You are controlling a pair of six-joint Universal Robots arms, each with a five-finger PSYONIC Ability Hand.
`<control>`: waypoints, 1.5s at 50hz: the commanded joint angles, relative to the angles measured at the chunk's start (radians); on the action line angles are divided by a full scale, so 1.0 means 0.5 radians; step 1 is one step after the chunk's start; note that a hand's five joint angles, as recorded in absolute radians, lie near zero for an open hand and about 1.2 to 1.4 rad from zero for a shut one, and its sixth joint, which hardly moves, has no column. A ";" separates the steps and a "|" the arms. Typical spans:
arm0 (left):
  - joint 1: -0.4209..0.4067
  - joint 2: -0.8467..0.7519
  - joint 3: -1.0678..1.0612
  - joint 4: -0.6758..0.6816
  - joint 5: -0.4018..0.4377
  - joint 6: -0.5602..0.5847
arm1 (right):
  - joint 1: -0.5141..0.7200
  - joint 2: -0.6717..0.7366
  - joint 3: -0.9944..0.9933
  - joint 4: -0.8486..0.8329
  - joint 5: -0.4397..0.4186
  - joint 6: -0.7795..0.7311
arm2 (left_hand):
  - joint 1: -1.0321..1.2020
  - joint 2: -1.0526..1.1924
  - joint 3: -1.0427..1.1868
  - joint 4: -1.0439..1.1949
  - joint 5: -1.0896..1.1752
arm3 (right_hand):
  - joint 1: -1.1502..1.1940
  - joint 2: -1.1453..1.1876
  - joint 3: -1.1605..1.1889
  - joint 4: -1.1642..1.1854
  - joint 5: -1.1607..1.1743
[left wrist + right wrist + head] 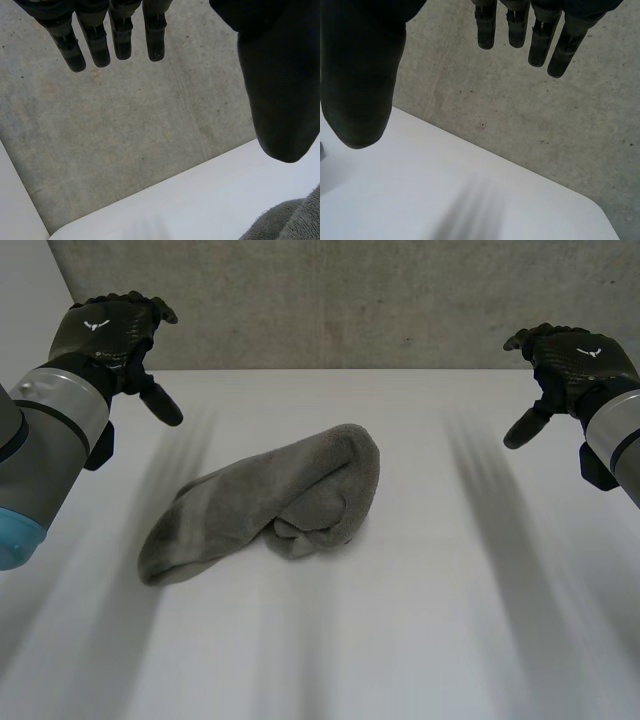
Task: Fold the towel.
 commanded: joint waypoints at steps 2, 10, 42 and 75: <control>0.001 -0.003 -0.001 0.004 0.017 0.004 | 0.005 0.001 0.005 -0.001 0.000 0.001 | -0.135 -0.117 -0.103 -0.117 -0.082 | -0.131 -0.160 -0.087 -0.152 -0.126; -0.017 -0.098 0.051 0.056 0.136 0.008 | 0.029 0.083 0.033 0.078 -0.028 0.159 | -0.123 -0.106 -0.103 -0.117 -0.070 | -0.131 -0.160 -0.087 -0.152 -0.126; -0.211 -1.255 0.729 0.062 0.808 0.164 | 0.536 1.010 -0.219 -0.207 -0.368 1.614 | 2.289 2.306 -0.103 -0.117 2.341 | 2.197 2.168 -0.087 -0.152 2.202; -0.192 0.138 -0.899 1.136 0.299 0.189 | 0.431 0.016 0.287 -0.176 -0.773 -0.674 | 2.290 2.307 -0.103 -0.117 2.342 | 2.312 2.284 -0.087 -0.152 2.317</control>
